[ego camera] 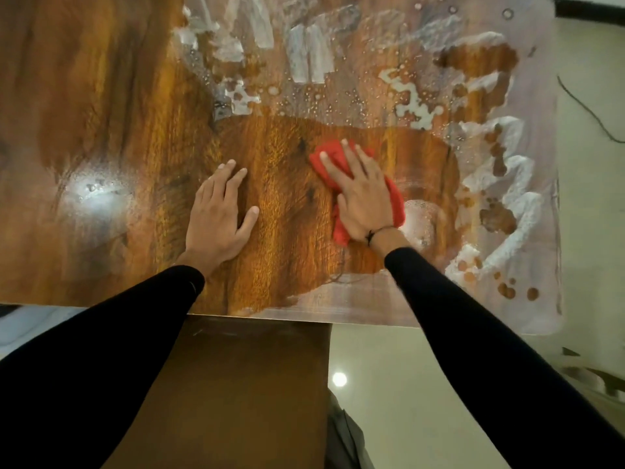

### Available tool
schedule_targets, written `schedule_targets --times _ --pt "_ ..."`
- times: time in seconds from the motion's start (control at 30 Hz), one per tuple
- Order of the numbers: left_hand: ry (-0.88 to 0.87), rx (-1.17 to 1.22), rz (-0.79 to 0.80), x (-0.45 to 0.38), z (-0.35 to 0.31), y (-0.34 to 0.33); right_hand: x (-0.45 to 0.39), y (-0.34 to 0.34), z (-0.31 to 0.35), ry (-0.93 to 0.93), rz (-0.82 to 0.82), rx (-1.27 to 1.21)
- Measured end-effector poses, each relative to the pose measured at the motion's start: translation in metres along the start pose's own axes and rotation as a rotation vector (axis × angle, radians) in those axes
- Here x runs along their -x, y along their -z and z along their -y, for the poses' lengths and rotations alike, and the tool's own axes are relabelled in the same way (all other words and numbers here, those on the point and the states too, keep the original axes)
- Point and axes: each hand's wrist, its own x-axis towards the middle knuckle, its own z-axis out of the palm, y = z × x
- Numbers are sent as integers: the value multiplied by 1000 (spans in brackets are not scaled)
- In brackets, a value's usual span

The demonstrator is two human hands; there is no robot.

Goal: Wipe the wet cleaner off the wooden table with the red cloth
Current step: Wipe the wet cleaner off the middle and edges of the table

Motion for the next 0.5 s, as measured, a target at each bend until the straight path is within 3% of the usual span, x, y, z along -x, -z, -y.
schedule_targets --times 0.13,0.33,0.5 --pt "-6 2 -2 -4 -2 0 47 -9 -26 -41 -35 -23" --pt "-4 -2 -14 -4 -4 -4 61 6 -97 -485 -115 -45" --pt "-6 -8 -14 -2 -4 -4 -1 3 -48 -510 -122 -70"
